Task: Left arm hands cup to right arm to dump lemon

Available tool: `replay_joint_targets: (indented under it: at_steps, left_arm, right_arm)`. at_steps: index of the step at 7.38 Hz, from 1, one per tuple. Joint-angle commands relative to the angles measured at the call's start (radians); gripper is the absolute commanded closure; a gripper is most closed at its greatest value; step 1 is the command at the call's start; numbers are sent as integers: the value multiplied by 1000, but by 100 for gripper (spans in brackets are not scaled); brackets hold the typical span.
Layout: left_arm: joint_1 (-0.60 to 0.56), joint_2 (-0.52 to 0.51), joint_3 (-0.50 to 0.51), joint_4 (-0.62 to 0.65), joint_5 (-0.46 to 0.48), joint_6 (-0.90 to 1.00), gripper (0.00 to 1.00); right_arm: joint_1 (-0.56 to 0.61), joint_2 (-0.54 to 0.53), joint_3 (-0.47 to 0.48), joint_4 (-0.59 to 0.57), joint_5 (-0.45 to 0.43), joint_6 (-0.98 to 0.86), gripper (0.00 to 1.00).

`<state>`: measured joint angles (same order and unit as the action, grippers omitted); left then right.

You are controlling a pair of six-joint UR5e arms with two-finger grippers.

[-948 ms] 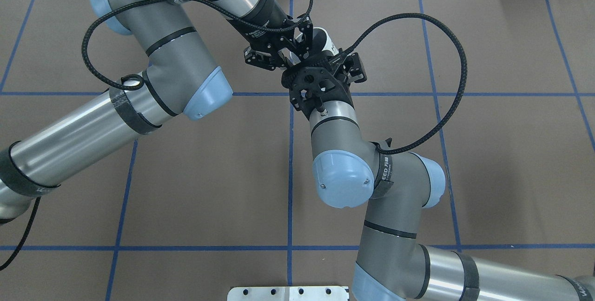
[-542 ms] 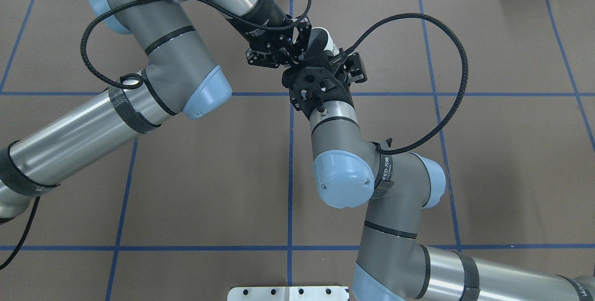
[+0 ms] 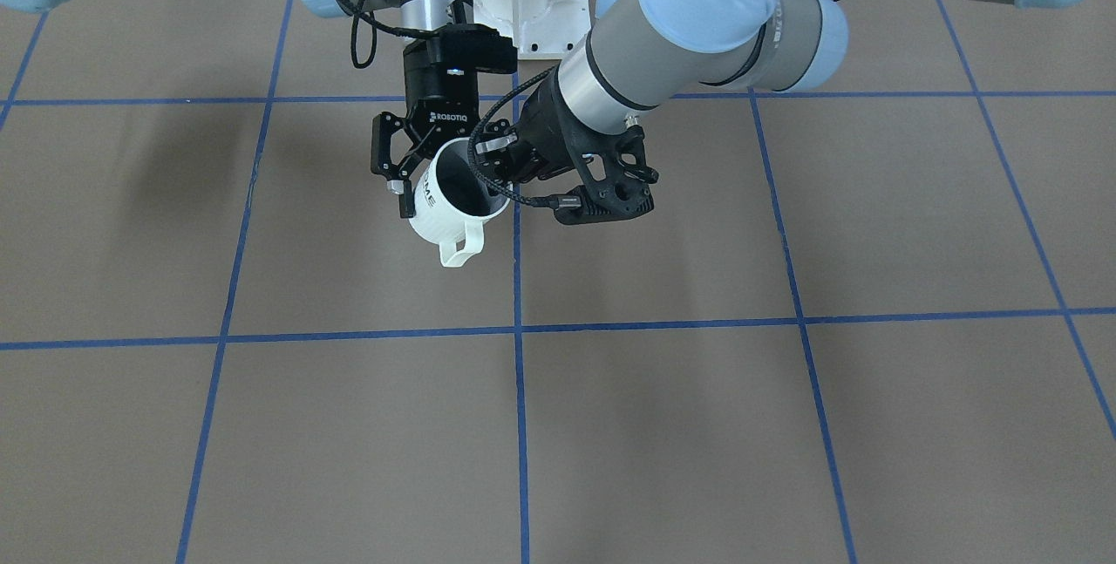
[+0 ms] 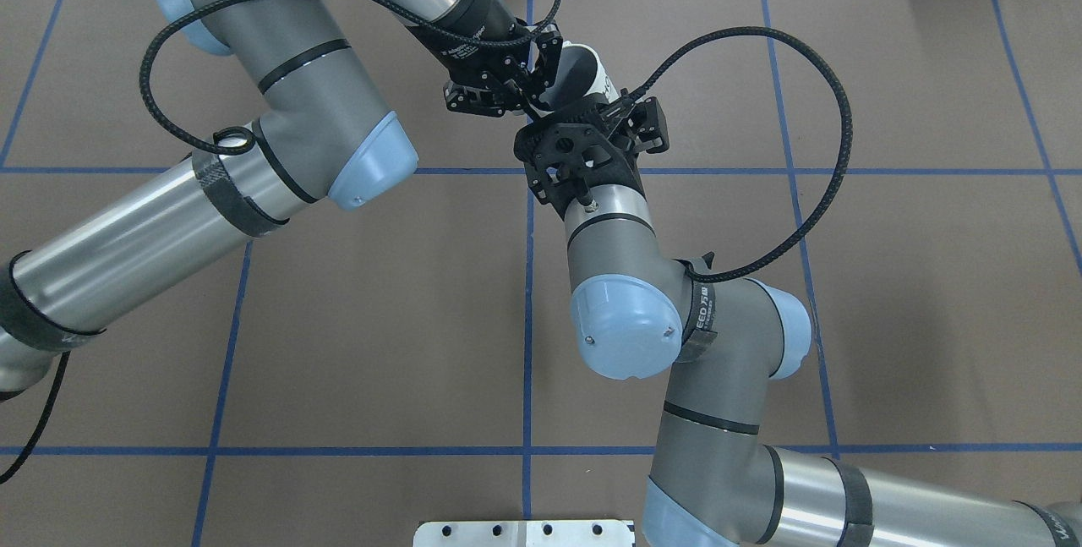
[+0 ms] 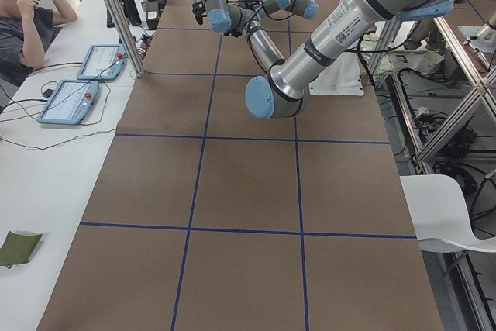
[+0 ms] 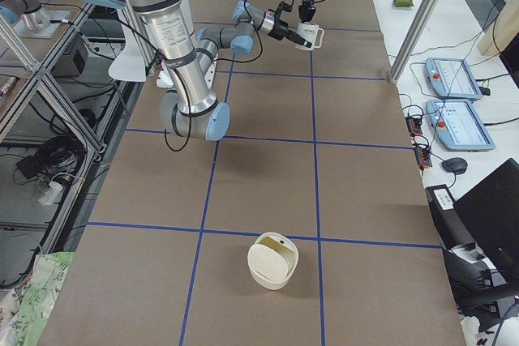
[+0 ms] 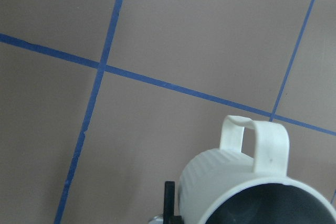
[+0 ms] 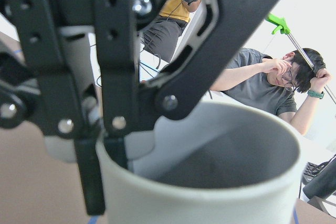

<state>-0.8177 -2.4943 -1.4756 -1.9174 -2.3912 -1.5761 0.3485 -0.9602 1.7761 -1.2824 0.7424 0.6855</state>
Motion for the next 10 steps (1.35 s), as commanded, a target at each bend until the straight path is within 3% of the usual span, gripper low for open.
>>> replay_joint_targets:
  at_steps: [1, 4, 5, 7, 10]
  left_arm:
    - [-67, 0, 12, 3, 1, -2, 100]
    - [-188, 26, 47, 14, 4, -1, 100]
    - [-211, 57, 57, 35, 16, 8, 100]
    - [-312, 150, 57, 53, 32, 209, 100]
    - [-408, 225, 9, 332, 126, 647, 100]
  right_arm:
    - [1, -2, 0, 0, 0, 0, 0]
    - [9, -2, 35, 3, 27, 0, 0]
    - [44, -3, 48, 3, 102, 55, 0]
    - [172, -3, 68, 3, 352, 120, 0]
    - [448, -55, 68, 0, 891, 198, 0]
